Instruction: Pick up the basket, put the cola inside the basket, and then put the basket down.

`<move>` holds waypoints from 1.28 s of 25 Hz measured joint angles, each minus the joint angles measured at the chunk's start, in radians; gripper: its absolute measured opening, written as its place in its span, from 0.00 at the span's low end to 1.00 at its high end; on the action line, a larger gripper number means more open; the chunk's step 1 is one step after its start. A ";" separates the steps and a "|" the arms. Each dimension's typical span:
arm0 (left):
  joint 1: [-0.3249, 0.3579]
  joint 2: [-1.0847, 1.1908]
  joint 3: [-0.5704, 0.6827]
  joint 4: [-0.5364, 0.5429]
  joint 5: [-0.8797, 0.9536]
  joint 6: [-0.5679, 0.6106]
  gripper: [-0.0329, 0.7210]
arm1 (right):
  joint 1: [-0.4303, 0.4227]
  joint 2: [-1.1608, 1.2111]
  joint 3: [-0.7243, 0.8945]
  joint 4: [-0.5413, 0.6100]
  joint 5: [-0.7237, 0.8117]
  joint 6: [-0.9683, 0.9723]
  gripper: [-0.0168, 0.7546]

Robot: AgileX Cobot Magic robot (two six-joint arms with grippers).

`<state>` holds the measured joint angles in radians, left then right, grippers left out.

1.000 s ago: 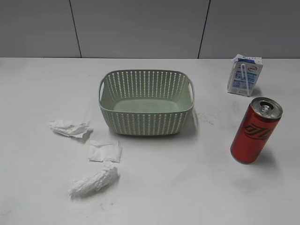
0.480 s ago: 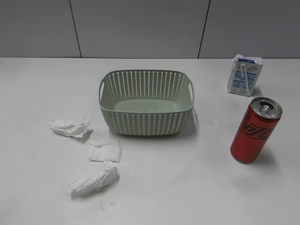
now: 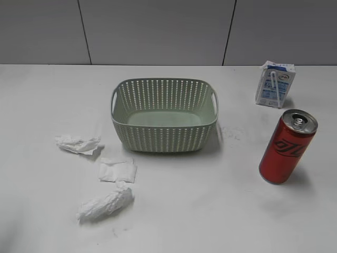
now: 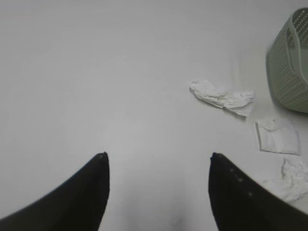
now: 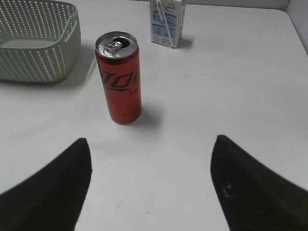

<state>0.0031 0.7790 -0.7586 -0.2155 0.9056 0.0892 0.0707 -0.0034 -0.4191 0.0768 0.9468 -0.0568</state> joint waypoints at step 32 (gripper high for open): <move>-0.468 1.289 -0.999 0.070 0.221 -0.231 0.84 | 0.000 0.000 0.000 0.002 -0.001 0.000 0.78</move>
<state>-0.4650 2.0683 -1.7573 -0.1458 1.1261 -0.1416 0.0707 -0.0034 -0.4191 0.0787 0.9459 -0.0567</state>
